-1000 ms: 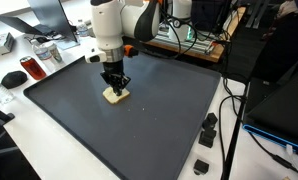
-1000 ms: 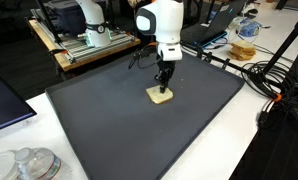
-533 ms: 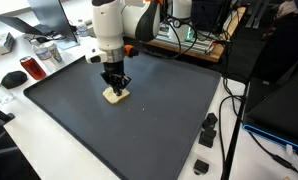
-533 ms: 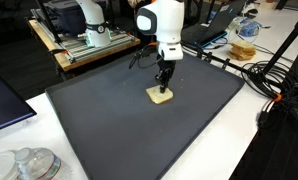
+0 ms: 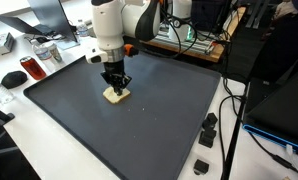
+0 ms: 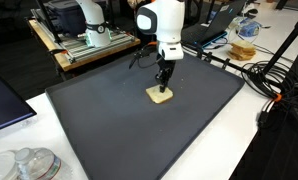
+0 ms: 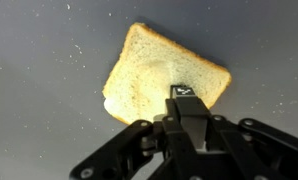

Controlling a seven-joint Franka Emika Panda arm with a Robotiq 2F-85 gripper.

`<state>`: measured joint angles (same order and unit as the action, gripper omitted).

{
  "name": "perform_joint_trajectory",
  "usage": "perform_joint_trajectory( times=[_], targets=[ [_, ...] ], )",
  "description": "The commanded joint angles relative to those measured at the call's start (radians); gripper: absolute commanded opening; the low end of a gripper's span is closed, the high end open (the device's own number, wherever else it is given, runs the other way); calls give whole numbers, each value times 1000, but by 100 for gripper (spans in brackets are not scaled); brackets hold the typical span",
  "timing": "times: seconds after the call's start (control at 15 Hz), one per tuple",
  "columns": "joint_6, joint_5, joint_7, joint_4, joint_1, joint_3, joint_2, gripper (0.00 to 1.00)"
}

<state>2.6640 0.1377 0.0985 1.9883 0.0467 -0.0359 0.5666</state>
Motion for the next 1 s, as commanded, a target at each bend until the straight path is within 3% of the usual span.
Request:
perform_joint_trajectory(
  times=[0.0, 0.73, 0.93],
  targets=[
    [-31, 20, 1, 45, 0, 3, -64, 5],
    [-79, 39, -31, 125, 16, 1, -209, 5],
    [-71, 91, -133, 120, 63, -23, -205, 5]
  ],
)
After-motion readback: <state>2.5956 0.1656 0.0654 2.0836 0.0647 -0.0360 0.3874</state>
